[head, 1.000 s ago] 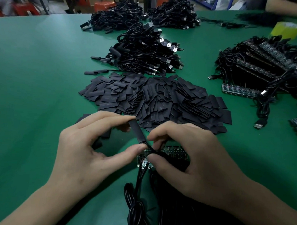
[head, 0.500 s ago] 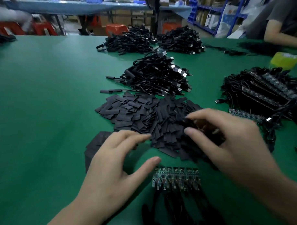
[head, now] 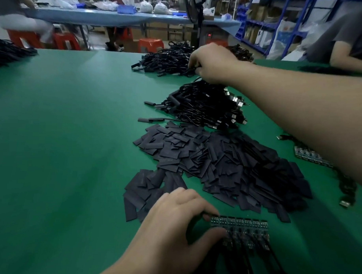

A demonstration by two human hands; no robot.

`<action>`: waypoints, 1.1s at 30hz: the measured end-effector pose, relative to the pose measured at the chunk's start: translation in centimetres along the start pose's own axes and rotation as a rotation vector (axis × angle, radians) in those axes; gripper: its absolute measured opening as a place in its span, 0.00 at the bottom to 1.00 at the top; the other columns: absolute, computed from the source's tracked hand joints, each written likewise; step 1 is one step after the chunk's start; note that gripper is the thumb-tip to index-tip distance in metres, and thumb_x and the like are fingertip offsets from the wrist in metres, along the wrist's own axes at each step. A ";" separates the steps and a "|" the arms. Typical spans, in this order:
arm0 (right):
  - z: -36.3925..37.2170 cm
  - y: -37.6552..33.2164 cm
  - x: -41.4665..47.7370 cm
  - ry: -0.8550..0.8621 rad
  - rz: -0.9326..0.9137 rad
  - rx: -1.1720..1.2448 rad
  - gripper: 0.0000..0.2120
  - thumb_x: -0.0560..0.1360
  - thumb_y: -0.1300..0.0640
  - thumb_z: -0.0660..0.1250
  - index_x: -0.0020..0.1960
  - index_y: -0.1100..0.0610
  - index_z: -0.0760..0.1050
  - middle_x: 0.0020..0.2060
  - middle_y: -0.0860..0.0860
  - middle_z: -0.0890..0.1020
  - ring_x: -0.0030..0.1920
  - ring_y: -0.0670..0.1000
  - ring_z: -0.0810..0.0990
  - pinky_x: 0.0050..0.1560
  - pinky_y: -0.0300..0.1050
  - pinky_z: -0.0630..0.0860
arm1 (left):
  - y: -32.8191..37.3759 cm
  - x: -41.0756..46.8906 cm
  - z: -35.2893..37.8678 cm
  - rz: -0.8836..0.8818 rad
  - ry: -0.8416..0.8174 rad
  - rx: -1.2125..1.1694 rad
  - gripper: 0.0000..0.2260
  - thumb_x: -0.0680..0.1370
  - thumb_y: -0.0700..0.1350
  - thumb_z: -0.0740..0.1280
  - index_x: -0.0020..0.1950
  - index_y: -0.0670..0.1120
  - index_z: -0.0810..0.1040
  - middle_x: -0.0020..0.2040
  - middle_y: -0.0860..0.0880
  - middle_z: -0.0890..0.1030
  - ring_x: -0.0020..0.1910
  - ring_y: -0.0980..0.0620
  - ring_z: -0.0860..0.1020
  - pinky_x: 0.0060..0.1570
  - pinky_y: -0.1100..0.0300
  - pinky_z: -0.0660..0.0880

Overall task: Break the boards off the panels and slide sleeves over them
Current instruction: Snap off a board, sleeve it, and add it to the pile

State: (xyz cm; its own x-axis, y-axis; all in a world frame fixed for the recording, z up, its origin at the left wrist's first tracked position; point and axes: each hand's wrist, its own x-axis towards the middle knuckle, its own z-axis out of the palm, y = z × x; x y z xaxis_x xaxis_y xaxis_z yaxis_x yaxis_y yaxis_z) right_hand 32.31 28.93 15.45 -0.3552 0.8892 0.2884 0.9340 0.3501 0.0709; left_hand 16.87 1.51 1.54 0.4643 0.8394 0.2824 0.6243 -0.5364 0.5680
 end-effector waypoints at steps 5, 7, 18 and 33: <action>4.5 -0.2 1.0 -0.171 0.037 0.040 0.18 0.85 0.49 0.57 0.69 0.53 0.79 0.67 0.55 0.80 0.66 0.60 0.78 0.64 0.51 0.74 | 0.0 0.2 -0.4 -0.100 -0.019 -0.300 0.09 0.73 0.58 0.73 0.51 0.60 0.80 0.41 0.64 0.82 0.42 0.63 0.81 0.42 0.76 0.70; 5.2 0.0 0.6 -0.176 0.003 -0.029 0.22 0.86 0.46 0.52 0.70 0.53 0.77 0.68 0.56 0.79 0.67 0.60 0.76 0.68 0.54 0.70 | 0.0 0.2 -0.6 -0.144 -0.028 -0.394 0.07 0.73 0.53 0.77 0.48 0.60 0.83 0.39 0.61 0.84 0.40 0.63 0.82 0.41 0.75 0.72; 0.1 -5.0 -18.0 -0.128 -0.139 0.514 0.25 0.81 0.36 0.55 0.50 0.53 0.82 0.43 0.49 0.85 0.44 0.50 0.83 0.46 0.51 0.79 | -0.1 0.7 -0.8 -0.377 -0.036 -0.781 0.05 0.69 0.46 0.79 0.42 0.53 0.87 0.30 0.58 0.78 0.29 0.59 0.67 0.33 0.70 0.67; 1.6 -4.9 -29.9 -0.393 0.127 1.078 0.05 0.77 0.47 0.73 0.46 0.47 0.83 0.38 0.46 0.84 0.36 0.38 0.79 0.39 0.35 0.72 | 0.7 0.6 -1.4 -0.393 -0.052 -0.954 0.06 0.68 0.40 0.74 0.42 0.39 0.86 0.36 0.45 0.85 0.32 0.57 0.81 0.35 0.71 0.75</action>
State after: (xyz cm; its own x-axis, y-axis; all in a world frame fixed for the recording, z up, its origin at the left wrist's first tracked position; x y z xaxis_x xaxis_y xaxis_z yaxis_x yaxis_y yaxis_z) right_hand 38.26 1.06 4.91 -0.4255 0.8999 -0.0955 0.5138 0.1534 -0.8441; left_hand 16.73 1.71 3.18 0.3755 0.9236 -0.0766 -0.0095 0.0865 0.9962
